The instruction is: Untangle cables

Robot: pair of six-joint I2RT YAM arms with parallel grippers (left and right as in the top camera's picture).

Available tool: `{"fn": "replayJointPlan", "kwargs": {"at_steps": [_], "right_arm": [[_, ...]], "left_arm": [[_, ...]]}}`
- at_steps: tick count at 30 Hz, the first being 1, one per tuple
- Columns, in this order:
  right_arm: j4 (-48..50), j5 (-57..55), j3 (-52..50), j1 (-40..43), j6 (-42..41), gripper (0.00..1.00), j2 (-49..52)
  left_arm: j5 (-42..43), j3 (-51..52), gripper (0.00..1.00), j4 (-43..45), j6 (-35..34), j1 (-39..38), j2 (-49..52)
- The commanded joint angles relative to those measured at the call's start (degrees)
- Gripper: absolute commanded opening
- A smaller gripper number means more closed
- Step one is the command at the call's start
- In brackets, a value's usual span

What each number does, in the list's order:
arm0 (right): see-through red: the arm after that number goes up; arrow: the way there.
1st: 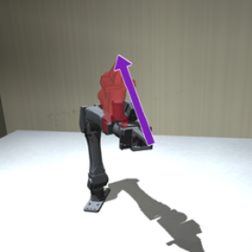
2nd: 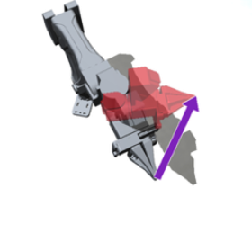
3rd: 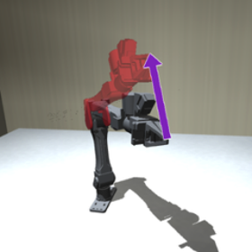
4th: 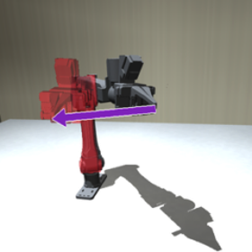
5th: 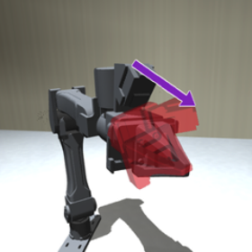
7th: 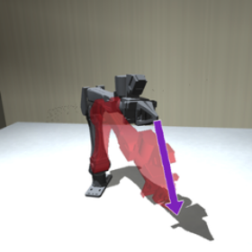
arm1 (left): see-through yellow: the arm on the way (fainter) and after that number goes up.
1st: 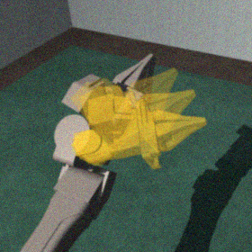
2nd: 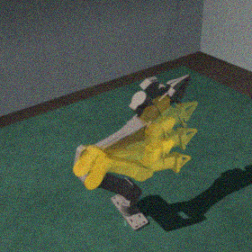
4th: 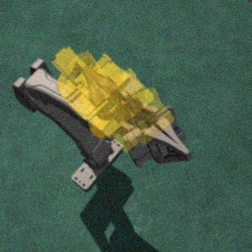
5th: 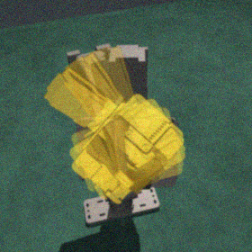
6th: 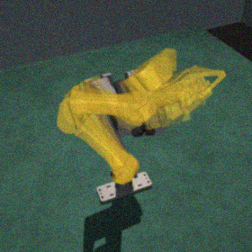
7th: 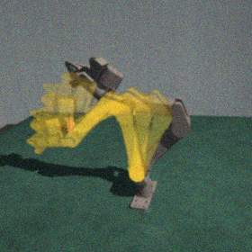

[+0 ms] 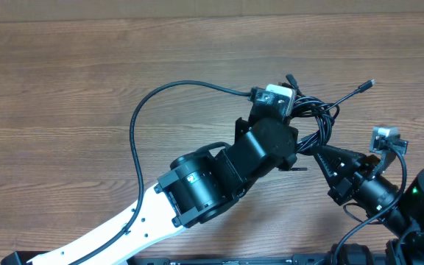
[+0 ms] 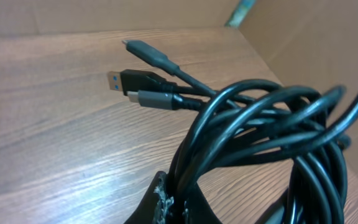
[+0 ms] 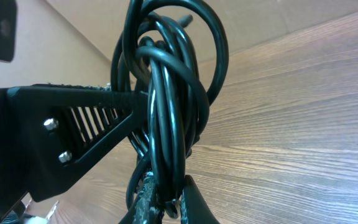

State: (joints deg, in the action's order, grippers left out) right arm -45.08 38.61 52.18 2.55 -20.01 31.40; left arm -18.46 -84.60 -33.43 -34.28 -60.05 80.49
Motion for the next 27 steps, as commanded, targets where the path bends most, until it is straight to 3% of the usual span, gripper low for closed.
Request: {"fn": "replayJointPlan", "kwargs": {"at_steps": [1,5,12,19,24,26,27], "right_arm": [[-1.2,4.5,1.2,-0.3,2.7,0.04,-0.2],[-3.1,4.6,1.2,-0.3,3.8,0.04,-0.2],[-5.1,4.9,1.2,-0.3,4.7,0.04,-0.2],[-7.1,5.6,1.2,-0.3,5.5,0.04,-0.2],[-7.3,4.0,1.1,-0.3,5.4,0.04,-0.2],[-7.3,3.3,1.1,-0.3,5.5,0.33,-0.2],[-7.2,3.3,1.1,-0.3,5.5,0.66,-0.2]], "left_arm": [[-5.0,-1.7,0.04,1.2,-10.4,-0.3,-0.7],[-6.0,-1.7,0.04,1.4,-16.2,-0.3,-0.7],[-7.8,-1.7,0.04,3.7,-17.7,-0.2,-0.7],[-10.2,-1.7,0.04,3.8,-25.7,1.6,-0.7],[-10.2,-1.7,0.04,3.7,-24.8,1.6,-0.7],[-10.0,-1.7,0.04,3.7,-21.0,1.6,-0.7],[-10.1,-1.7,0.04,3.6,-18.2,1.6,-0.7]]}}
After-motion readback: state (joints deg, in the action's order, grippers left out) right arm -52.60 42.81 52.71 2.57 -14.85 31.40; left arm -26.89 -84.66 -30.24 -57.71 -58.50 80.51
